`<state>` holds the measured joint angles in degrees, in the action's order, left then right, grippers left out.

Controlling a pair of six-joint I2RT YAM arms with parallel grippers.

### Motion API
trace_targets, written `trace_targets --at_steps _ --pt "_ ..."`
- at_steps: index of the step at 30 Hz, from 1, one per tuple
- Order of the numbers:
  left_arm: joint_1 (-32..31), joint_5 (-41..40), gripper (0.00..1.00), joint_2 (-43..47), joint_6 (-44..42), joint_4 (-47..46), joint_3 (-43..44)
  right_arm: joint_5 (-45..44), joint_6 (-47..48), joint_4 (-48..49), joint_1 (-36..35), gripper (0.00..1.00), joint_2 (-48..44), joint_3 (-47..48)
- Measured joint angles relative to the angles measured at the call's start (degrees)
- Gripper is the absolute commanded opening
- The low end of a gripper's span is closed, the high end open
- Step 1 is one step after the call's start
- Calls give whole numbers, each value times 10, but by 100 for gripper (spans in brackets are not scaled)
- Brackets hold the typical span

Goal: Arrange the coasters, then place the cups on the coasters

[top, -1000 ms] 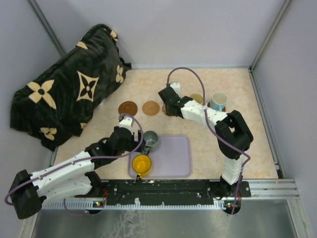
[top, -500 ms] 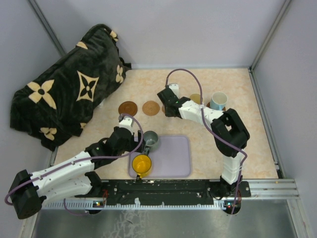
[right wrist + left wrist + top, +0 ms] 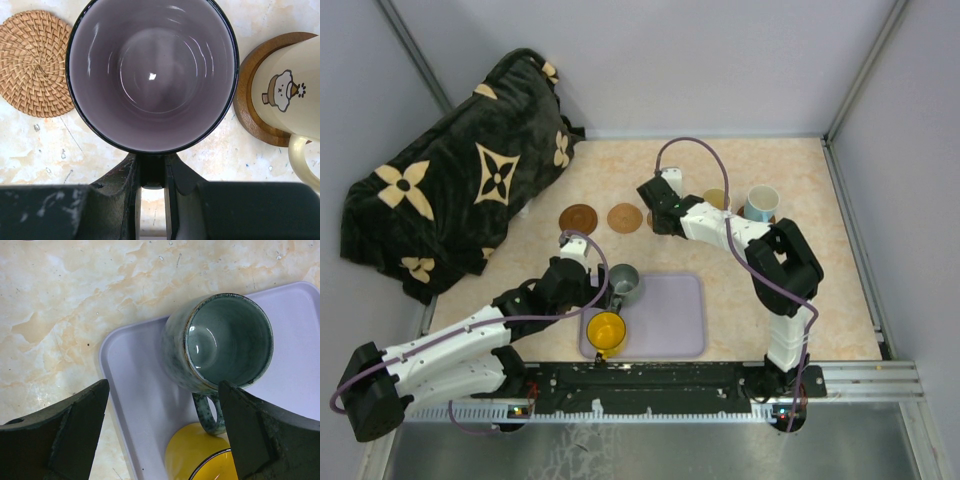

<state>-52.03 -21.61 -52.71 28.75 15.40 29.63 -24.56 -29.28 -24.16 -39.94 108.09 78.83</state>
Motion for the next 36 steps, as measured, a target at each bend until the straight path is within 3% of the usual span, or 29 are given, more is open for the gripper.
trace_targets --at_steps 29,36 --pt "0 1 97 -5 2 -5 0 -13 -23 15 0 0 0 -12" --pt "0 1 96 -8 2 -9 0 -13 -24 14 0 14 0 -12"
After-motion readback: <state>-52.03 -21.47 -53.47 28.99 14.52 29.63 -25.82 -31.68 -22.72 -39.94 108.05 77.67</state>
